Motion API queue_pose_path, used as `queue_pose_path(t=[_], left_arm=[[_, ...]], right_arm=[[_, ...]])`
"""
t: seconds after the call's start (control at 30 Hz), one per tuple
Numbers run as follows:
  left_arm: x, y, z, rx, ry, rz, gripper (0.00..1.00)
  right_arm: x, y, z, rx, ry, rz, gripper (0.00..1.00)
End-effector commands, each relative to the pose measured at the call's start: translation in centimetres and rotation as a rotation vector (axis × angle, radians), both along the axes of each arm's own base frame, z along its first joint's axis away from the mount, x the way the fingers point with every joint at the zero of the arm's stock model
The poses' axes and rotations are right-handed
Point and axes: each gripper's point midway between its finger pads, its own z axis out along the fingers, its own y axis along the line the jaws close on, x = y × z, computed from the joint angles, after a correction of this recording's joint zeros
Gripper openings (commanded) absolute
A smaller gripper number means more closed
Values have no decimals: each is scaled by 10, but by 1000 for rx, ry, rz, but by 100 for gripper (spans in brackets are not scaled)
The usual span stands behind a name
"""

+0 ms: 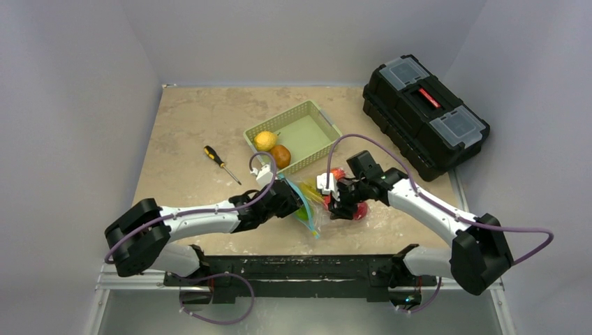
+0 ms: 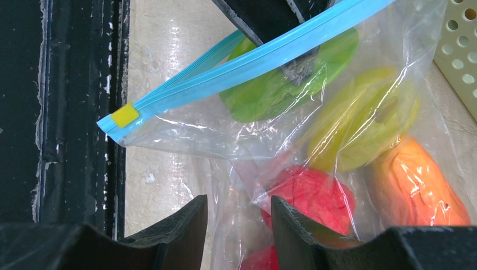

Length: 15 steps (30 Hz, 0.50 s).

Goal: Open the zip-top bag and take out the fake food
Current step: Pick up the fake fruit from the zipper food storage bag.

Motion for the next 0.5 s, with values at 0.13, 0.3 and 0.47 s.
queue_pose_path(t=[0.13, 0.3, 0.47], left_arm=[[9, 0, 26, -47, -90, -20, 0], [10, 1, 31, -53, -103, -22, 0], [10, 10, 35, -38, -113, -9, 0]], right_arm=[[6, 5, 22, 85, -46, 11, 46], [7, 4, 25, 97, -50, 8, 46], [6, 3, 26, 103, -48, 13, 46]])
